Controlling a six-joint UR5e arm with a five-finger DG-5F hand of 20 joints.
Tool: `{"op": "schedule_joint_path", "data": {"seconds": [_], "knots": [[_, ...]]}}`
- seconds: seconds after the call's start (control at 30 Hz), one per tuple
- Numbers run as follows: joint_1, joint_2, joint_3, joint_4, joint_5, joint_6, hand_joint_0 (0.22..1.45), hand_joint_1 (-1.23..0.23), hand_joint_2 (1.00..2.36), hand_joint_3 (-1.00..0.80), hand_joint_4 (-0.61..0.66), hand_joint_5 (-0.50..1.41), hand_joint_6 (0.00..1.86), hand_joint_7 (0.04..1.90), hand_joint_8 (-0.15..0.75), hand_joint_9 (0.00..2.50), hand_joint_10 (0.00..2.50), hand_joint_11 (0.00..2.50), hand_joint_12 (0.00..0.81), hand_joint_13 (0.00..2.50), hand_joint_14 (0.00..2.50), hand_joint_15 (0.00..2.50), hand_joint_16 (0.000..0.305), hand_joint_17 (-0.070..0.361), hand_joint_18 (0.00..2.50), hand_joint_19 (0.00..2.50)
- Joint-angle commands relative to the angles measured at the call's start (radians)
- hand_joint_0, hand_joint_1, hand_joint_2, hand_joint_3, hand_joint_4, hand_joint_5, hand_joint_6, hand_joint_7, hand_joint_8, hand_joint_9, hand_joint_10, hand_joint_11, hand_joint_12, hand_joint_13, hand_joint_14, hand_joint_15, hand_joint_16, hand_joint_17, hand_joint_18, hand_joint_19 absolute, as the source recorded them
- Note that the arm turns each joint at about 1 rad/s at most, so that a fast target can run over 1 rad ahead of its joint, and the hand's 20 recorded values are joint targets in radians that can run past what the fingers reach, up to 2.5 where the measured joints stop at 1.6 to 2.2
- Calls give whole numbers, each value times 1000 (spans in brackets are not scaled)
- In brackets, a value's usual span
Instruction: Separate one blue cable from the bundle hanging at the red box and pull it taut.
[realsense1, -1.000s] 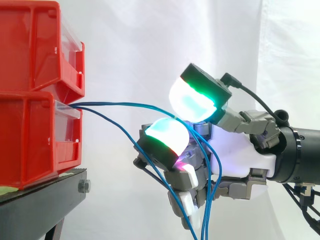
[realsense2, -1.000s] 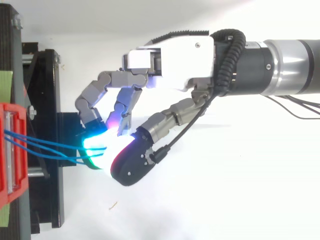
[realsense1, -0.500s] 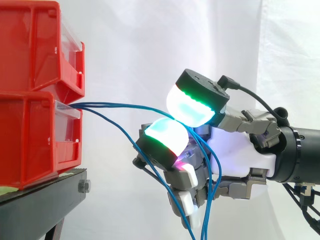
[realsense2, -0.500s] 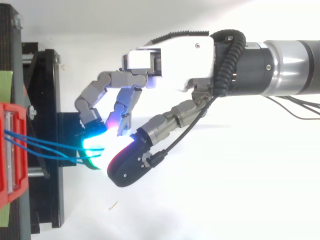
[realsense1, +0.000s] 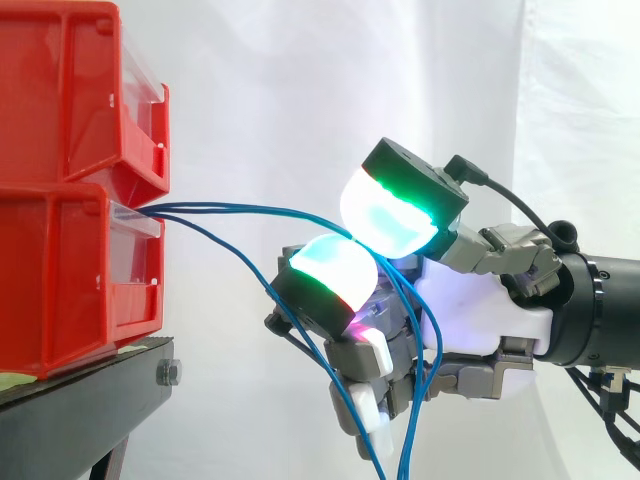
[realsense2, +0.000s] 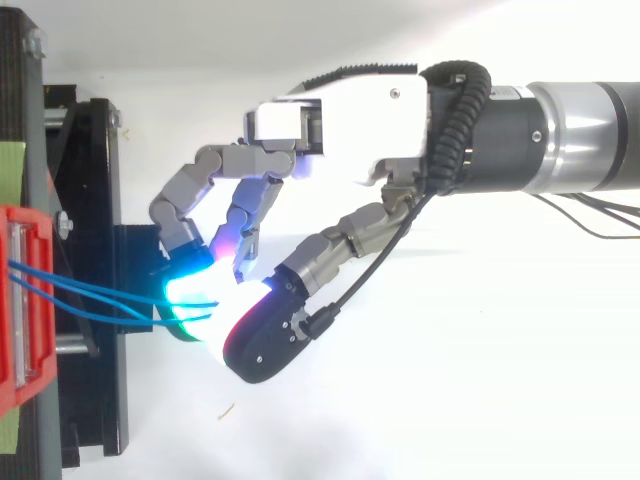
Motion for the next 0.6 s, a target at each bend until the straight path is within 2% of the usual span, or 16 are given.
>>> {"op": "schedule_joint_path", "data": {"seconds": [0.0, 0.13, 0.17, 0.2, 0.37, 0.57], "knots": [[0, 0, -1, 0, 0, 0, 784, -923, 1000, -500, 24, -165, 934, 1321, 353, 1018, 18, 906, 385, 991, 20, 537, 43, 97, 967, 470], [0, 0, -1, 0, 0, 0, 659, -866, 1000, -500, 87, -142, 922, 1346, 367, 1055, 17, 918, 395, 1007, 18, 554, 44, 98, 971, 507], [0, 0, 0, 0, 0, 0, 632, -792, 1000, -500, 101, -131, 911, 1351, 372, 1080, 17, 914, 396, 1019, 21, 554, 45, 101, 983, 535], [0, 0, -1, 0, 0, 0, 623, -733, 1000, -500, 103, -129, 907, 1354, 379, 1088, 18, 898, 398, 1024, 19, 557, 46, 103, 987, 542], [-1, 0, -1, -2, 0, 0, 607, -638, 1001, -483, 84, -127, 893, 1342, 377, 1087, 17, 860, 410, 1023, 17, 562, 48, 109, 992, 573], [0, 0, -1, 0, 2, 2, 604, -601, 1005, -443, 104, -134, 878, 1295, 374, 1040, 17, 836, 410, 1003, 17, 565, 50, 112, 977, 586]]}}
